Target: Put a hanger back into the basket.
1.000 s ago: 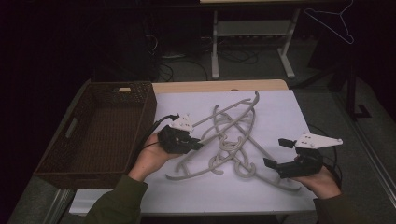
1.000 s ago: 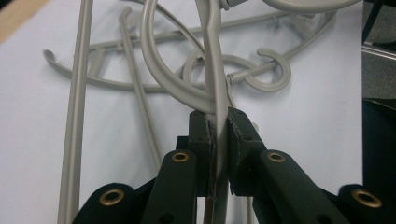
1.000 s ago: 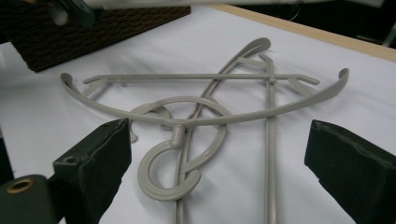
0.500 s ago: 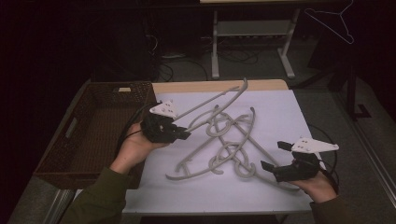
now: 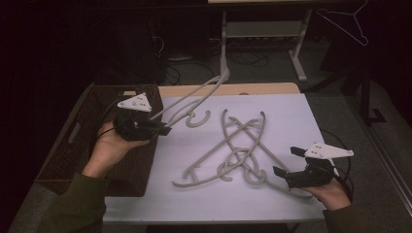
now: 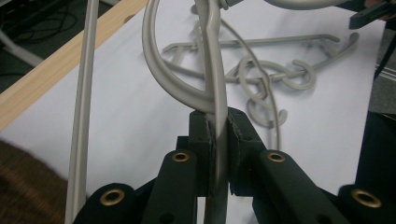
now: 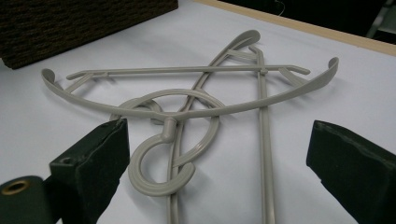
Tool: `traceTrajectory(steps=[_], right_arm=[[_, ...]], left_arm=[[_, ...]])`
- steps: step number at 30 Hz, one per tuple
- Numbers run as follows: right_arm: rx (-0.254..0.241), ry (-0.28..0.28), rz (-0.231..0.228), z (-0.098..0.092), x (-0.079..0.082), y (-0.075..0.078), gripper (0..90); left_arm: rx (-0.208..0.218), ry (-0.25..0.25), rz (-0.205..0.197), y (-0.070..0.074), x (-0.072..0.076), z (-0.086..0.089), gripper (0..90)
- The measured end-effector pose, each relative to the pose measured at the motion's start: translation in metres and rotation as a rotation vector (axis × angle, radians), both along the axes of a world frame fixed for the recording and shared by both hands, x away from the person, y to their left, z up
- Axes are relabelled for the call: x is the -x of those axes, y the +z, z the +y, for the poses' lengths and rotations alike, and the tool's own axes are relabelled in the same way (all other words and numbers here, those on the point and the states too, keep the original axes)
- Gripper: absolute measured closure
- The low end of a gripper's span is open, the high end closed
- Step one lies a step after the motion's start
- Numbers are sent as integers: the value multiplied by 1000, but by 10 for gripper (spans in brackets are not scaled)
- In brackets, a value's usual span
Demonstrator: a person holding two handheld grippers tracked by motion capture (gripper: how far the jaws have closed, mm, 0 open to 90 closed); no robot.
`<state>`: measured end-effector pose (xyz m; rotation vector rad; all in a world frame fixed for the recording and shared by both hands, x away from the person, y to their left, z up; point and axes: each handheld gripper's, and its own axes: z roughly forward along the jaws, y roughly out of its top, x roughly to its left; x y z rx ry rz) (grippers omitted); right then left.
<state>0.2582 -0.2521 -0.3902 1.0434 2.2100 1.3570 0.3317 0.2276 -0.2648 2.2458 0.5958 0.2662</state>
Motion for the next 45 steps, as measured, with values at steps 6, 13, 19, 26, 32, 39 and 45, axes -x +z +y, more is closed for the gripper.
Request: traceTrajectory(steps=[6,13,19,26,32,39,45], right_arm=[[2,-4,-2,-1,-1,0,56],[-1,-17,-5,-2,-1,1,56],[1,-21,-6,-2,-2,0,56],[6,-20,-7,0,-3,0,57],[8,-21,-4,0,-3,-1,57],[10,-24,-6,0,-4,-1,57],[15,-25,-9,-1,-4,-2,57]], left_arm=[[-15,43,3,2,2,27,817],[-30,123,7,3,6,71,817],[-34,181,15,2,10,106,817],[-47,233,35,-2,16,137,817],[-54,252,51,-8,21,156,817],[-49,263,76,-16,20,165,817],[-67,268,105,-26,17,170,817]])
